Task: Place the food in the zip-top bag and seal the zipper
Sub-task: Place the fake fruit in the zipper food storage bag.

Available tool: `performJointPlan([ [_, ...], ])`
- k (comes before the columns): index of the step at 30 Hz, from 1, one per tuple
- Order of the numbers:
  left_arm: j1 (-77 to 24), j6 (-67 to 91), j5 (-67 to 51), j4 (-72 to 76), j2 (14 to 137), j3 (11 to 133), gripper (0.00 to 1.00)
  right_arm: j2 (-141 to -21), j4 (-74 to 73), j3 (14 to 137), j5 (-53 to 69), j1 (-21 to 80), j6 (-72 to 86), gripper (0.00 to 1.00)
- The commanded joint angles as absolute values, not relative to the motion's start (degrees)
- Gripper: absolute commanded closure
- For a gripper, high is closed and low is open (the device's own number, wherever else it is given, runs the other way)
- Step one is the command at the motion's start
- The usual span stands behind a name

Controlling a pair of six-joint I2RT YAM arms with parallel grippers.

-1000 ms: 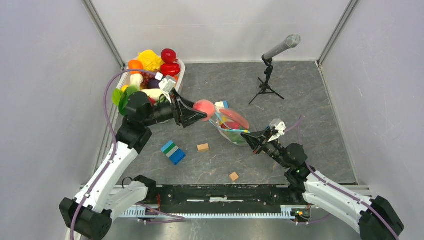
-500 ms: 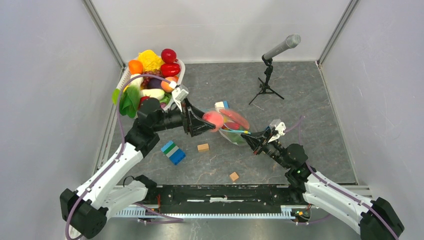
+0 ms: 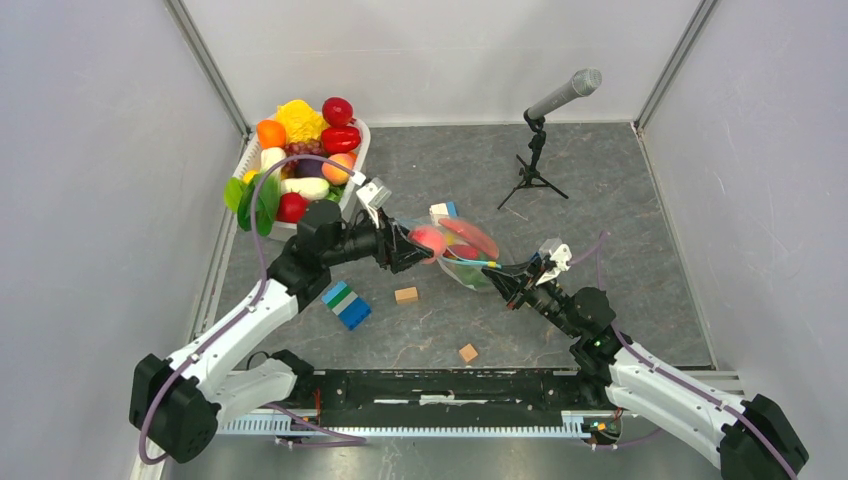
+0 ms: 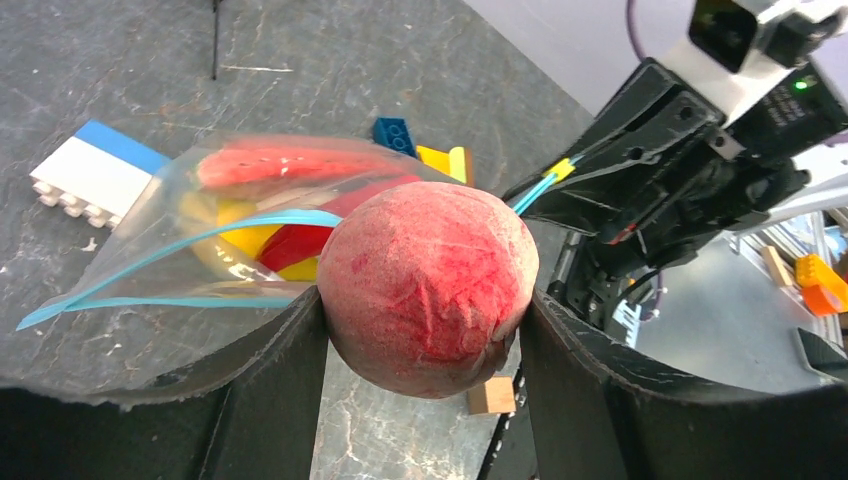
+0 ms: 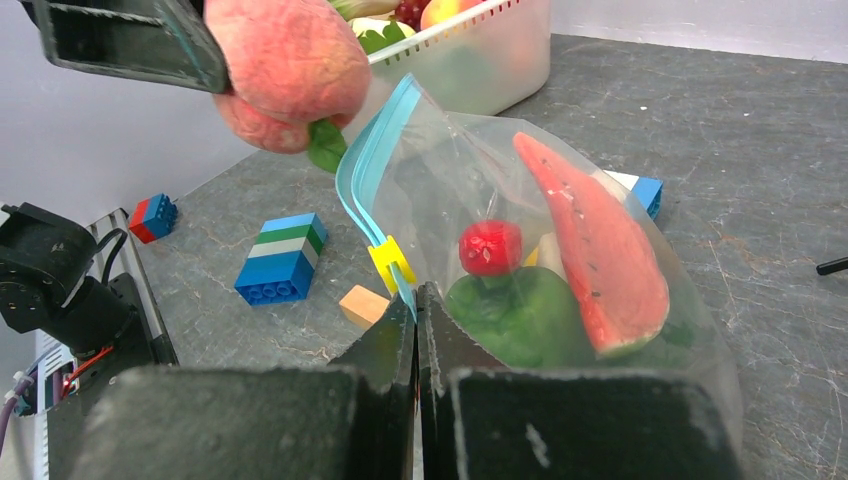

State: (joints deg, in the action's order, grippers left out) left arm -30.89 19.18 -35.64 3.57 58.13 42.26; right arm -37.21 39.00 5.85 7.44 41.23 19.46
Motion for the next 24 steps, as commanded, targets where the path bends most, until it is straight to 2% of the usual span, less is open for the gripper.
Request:
performJointPlan([
  [1,-31.0,15.1,-31.8,8.2,59.0,41.1,0.57,-36.6,41.4,6.5,7.3,41.1,19.3,1.00],
  [6,-30.9,19.8,-34.8,18.8,57.8,39.3,0.56,-36.1,41.4,6.2,7.2,41.1,19.4,1.00],
  [13,-30.9,17.4,-31.6,16.1,54.6,40.5,0.55,-35.1,41.1,6.1,7.5,41.1,19.4,1.00],
  [24,-30.9,19.9,-30.5,26.9,60.4,31.4,0.54,-35.5,42.6,5.1,7.6,41.1,20.0,1.00],
])
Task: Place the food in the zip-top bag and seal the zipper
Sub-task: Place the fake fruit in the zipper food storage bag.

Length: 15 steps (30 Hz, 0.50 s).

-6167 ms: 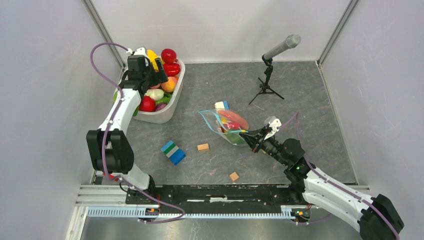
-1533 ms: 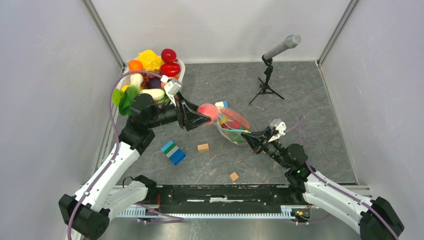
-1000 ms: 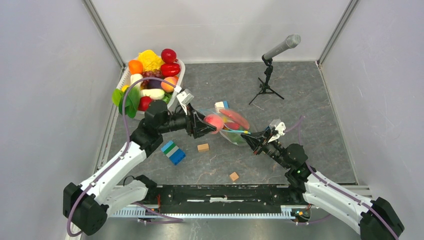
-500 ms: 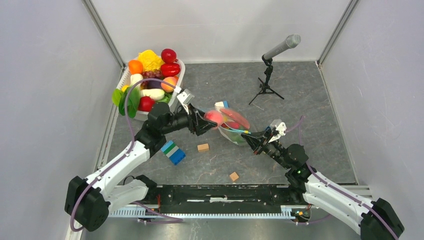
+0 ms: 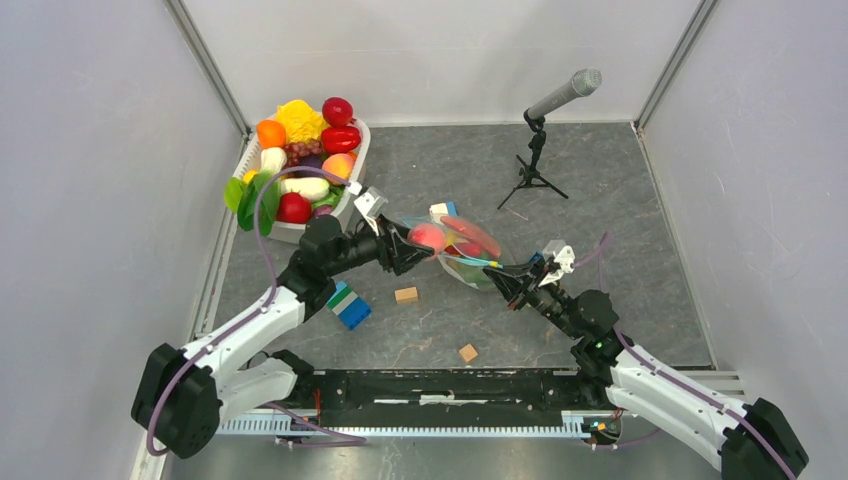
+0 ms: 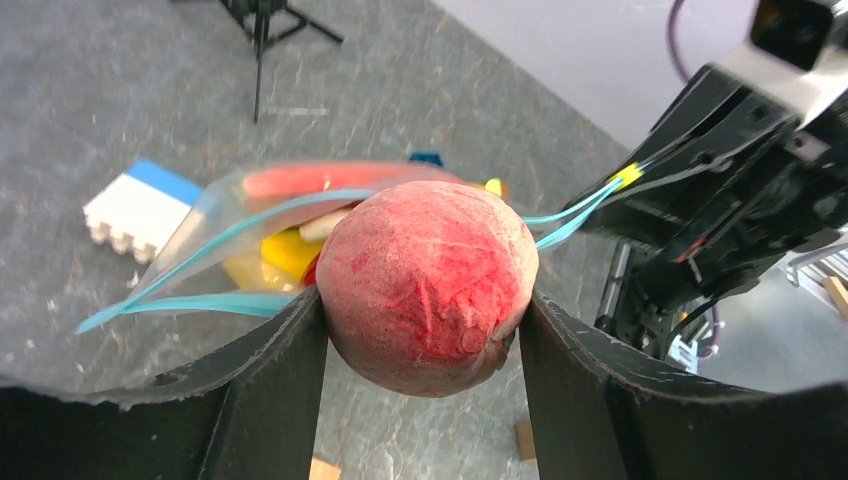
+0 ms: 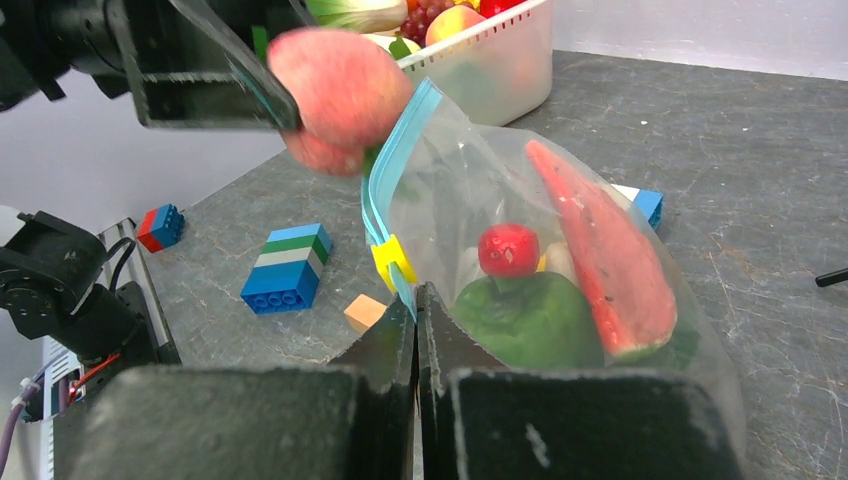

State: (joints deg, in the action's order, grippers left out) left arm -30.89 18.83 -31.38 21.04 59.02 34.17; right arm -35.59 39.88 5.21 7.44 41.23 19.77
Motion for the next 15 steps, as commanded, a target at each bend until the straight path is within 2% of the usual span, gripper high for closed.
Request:
performJointPlan([
  [1,-31.0,19.9,-30.5,27.3,60.6,31.1,0.54,-35.6,42.5,5.2,7.5,41.1,19.9,1.00],
  [15,-31.0,17.4,-30.6,21.2,58.2,31.1,0.54,-36.3,41.9,6.9,6.7,41.1,19.3,1.00],
])
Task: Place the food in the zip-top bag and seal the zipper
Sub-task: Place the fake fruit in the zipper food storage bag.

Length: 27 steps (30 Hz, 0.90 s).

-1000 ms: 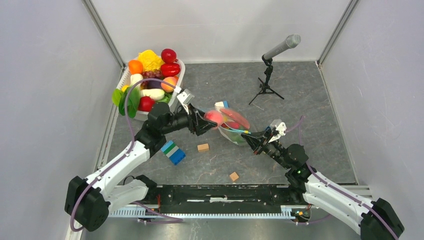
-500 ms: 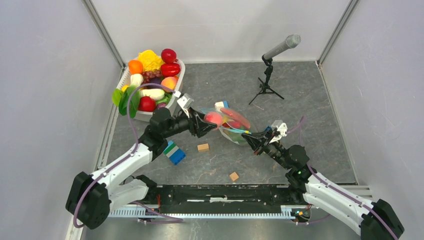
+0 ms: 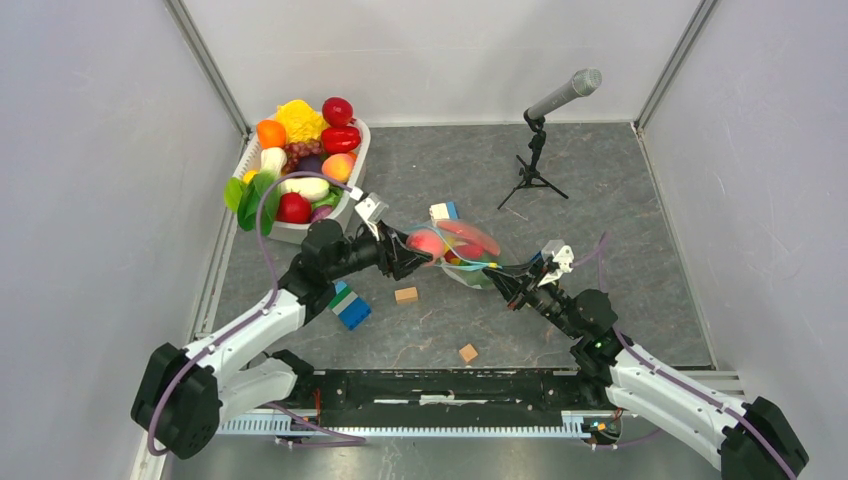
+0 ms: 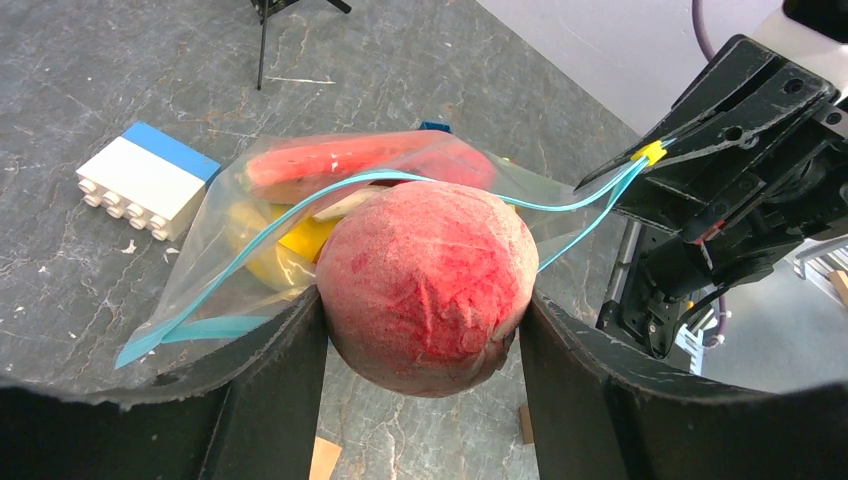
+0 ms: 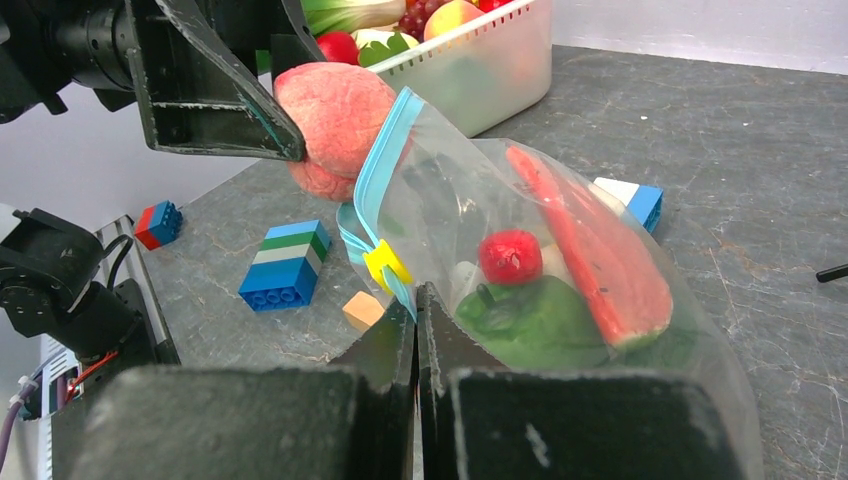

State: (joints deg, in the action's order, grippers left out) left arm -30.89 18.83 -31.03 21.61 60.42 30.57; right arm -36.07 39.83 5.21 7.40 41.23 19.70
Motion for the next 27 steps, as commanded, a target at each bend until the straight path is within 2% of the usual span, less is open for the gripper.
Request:
performJointPlan([
  [1,-30.9,17.2,-30.9,20.6,58.2,31.3,0.54,-36.4,41.9,7.0,6.7,41.1,19.4,1.00],
  [12,-31.0,14.1,-30.3,14.9,63.5,36.5,0.54,-36.2,43.3,6.9,8.9,41.1,18.9,1.00],
  [18,-31.5,14.6,-28.7,9.2,69.7,43.3,0.54,-35.7,46.7,6.7,12.6,41.1,19.6,1.00],
  [23,-31.7,14.1,-26.6,5.5,70.8,46.1,0.45,-35.9,49.1,6.2,13.5,41.1,20.7,1.00],
  [27,-32.6,14.5,-30.9,3.6,74.4,50.7,0.40,-36.6,50.2,5.9,13.9,41.1,21.4,1.00],
])
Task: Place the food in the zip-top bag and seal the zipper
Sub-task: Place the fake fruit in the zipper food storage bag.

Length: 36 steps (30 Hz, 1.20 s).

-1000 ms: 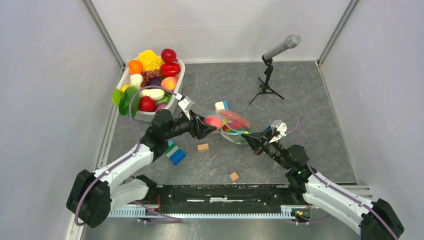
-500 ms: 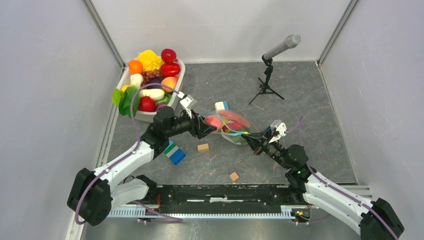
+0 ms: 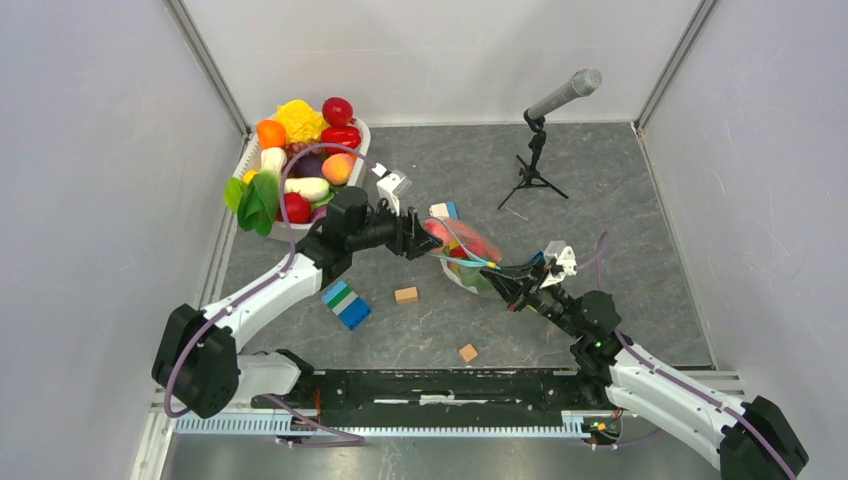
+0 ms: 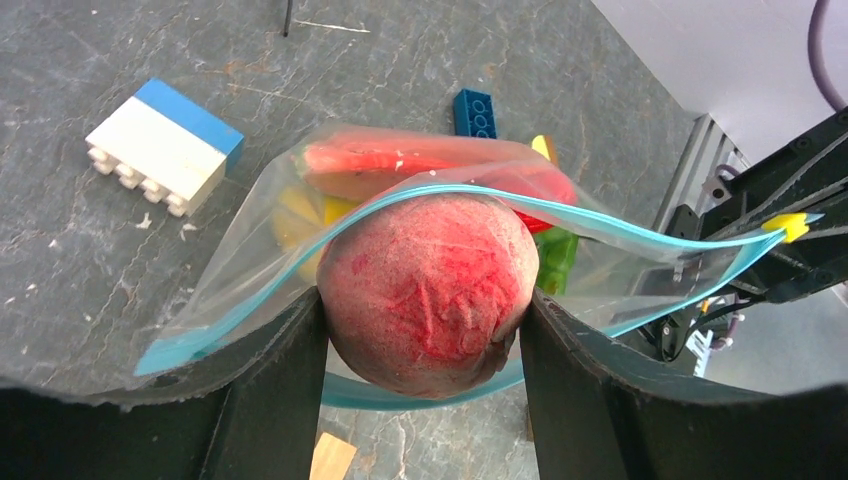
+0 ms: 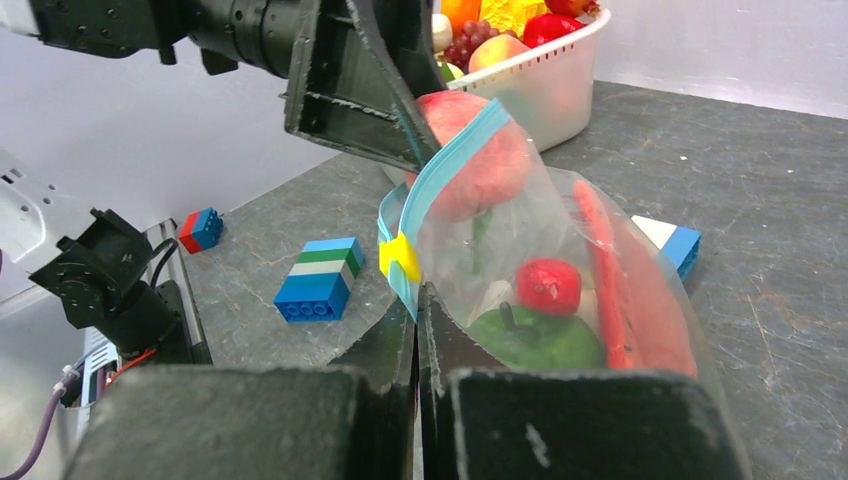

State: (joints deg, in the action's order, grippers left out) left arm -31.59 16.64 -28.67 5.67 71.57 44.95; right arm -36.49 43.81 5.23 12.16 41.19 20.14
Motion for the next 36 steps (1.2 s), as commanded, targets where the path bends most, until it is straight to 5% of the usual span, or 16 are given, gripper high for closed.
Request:
performJointPlan([
  [1,-33.0,14.5,-32.3,3.3,75.3,51.6,0.38,-36.7,50.4,5.8,13.8,41.1,21.5,1.00],
  [10,-34.1,12.1,-35.3,0.3,76.7,54.3,0.17,-35.5,51.1,4.3,11.2,41.1,22.0,1.00],
  [13,-34.1,11.3,-35.4,-2.7,76.4,55.7,0.02,-35.7,51.5,4.0,11.0,41.1,22.3,1.00],
  [36,-34.1,13.9,-2.7,-5.3,60.6,50.2,0.00,-35.4,52.3,3.1,9.8,41.1,22.9,1.00],
])
